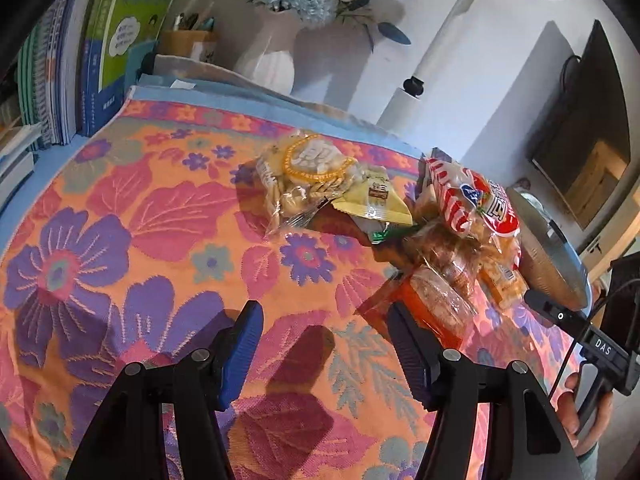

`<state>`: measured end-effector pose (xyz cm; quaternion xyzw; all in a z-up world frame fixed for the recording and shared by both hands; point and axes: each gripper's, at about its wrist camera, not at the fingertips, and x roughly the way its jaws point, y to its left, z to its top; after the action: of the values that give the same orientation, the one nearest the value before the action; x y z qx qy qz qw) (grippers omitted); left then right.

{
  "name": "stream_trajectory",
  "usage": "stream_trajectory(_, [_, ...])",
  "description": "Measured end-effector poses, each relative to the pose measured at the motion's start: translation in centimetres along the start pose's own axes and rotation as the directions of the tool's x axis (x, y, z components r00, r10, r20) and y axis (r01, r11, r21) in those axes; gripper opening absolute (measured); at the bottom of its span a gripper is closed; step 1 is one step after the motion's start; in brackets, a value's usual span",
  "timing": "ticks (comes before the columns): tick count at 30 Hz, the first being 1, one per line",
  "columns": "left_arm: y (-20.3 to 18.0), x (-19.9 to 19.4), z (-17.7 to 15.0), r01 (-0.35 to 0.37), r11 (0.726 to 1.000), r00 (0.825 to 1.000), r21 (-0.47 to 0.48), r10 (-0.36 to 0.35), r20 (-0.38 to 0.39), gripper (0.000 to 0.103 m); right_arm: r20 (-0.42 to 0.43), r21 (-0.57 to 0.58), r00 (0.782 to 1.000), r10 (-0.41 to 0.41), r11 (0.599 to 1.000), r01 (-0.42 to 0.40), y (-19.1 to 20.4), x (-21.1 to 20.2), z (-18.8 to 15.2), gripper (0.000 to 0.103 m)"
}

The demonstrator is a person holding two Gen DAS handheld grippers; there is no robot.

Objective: Organize snacks
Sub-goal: 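Move both open grippers back over the snack pile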

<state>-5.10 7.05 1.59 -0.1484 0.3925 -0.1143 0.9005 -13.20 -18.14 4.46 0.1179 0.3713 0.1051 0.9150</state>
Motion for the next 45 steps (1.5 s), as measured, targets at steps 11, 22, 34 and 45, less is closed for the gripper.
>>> stream_trajectory(11, [-4.8,0.1,0.0,0.006,0.983,1.0,0.184,-0.001,-0.026,0.076,0.034,0.052,0.987,-0.155,0.987,0.154,-0.4,-0.2,0.3,0.064])
stream_trajectory(22, [-12.0,3.8,-1.7,-0.05,0.876,0.987,0.48,0.116,-0.11,0.089,-0.024,0.035,0.962,-0.27,0.962,0.271,-1.1,2.5,2.1,0.078])
stream_trajectory(34, [-2.8,1.4,0.2,-0.248,0.922,0.952,0.296,0.288,-0.1,0.088,-0.022,-0.105,1.0,-0.006,0.995,0.003,0.9,1.1,0.4,0.078])
stream_trajectory(45, [-5.8,4.2,1.9,-0.01,0.987,0.984,0.163,0.038,-0.172,0.074,-0.07,-0.035,0.978,-0.195,0.981,0.193,-1.0,4.5,2.1,0.078])
